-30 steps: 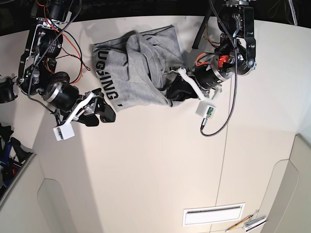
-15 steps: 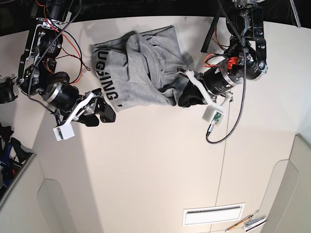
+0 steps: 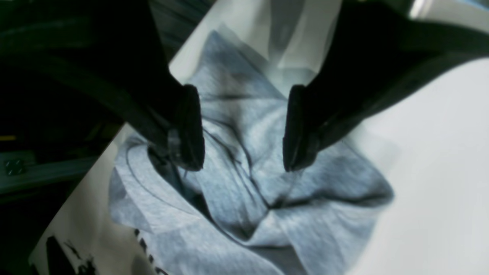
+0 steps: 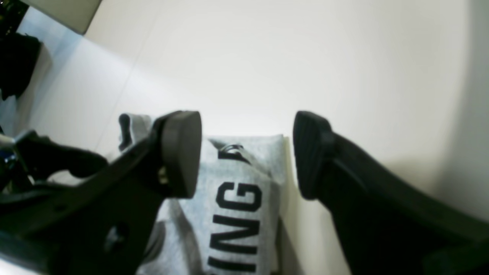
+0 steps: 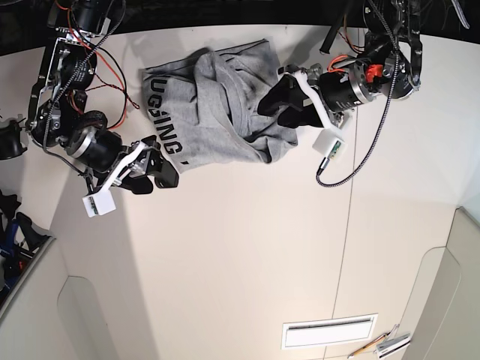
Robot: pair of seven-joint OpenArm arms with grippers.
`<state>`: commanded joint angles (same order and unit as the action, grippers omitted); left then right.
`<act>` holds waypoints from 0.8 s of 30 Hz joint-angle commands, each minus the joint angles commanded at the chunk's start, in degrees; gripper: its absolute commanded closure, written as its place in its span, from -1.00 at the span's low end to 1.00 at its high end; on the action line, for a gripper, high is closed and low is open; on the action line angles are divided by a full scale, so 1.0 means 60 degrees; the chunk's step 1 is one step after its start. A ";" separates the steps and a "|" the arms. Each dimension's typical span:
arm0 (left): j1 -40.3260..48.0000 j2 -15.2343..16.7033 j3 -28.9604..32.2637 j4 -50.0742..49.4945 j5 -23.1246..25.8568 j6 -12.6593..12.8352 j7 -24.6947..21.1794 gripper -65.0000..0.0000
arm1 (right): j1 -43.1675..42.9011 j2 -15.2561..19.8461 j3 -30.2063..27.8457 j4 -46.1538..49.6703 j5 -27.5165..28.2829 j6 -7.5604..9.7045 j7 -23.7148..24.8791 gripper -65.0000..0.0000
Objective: Fold the T-shirt properly
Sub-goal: 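Move the left gripper onto the bundle's edge and grasp the fabric, then pull the grasped fabric over the bundle with the left gripper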
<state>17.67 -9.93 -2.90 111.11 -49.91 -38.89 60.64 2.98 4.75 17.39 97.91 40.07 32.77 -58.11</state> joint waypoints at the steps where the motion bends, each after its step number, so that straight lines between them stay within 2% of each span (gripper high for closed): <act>1: 0.0076 0.0208 0.0025 0.0000 -0.0004 -0.0087 -0.0004 -0.11 | 0.0000 0.0000 0.0000 0.0000 0.0000 -0.0004 0.0036 -0.14; 3: 0.0102 0.0550 0.0248 0.0000 0.0259 -0.0131 -0.0015 -0.11 | 0.0000 -0.0004 0.0000 0.0000 0.0000 0.0000 0.0091 -0.14; 5: 0.0098 0.0801 0.0583 -0.0004 0.1067 0.0004 -0.0346 -0.11 | -0.0004 0.0000 0.0000 0.0000 -0.0004 -0.0004 0.0095 -0.14; 13: 0.0087 0.0860 0.1989 -0.0004 0.3738 0.1501 -0.1392 -0.11 | 0.0000 0.0000 0.0000 0.0000 0.0000 -0.0004 0.0076 -0.14; 15: 0.0040 0.0863 0.2255 -0.0007 0.4047 0.1891 -0.1537 -0.11 | 0.0000 0.0000 0.0000 0.0000 0.0004 -0.0004 0.0076 -0.14; 22: -0.0058 0.0962 0.2881 -0.0011 0.5042 0.2688 -0.1752 -0.11 | -0.0004 0.0000 0.0000 0.0000 0.0004 -0.0004 0.0073 -0.14; 24: -0.0117 0.1075 0.2881 -0.0015 0.5559 0.2881 -0.1789 -0.11 | 0.0000 0.0000 0.0000 0.0000 0.0000 -0.0004 0.0069 -0.14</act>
<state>16.97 -3.49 14.39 111.02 -16.56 -21.61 49.91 2.98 4.75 17.39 97.91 40.07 32.75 -57.69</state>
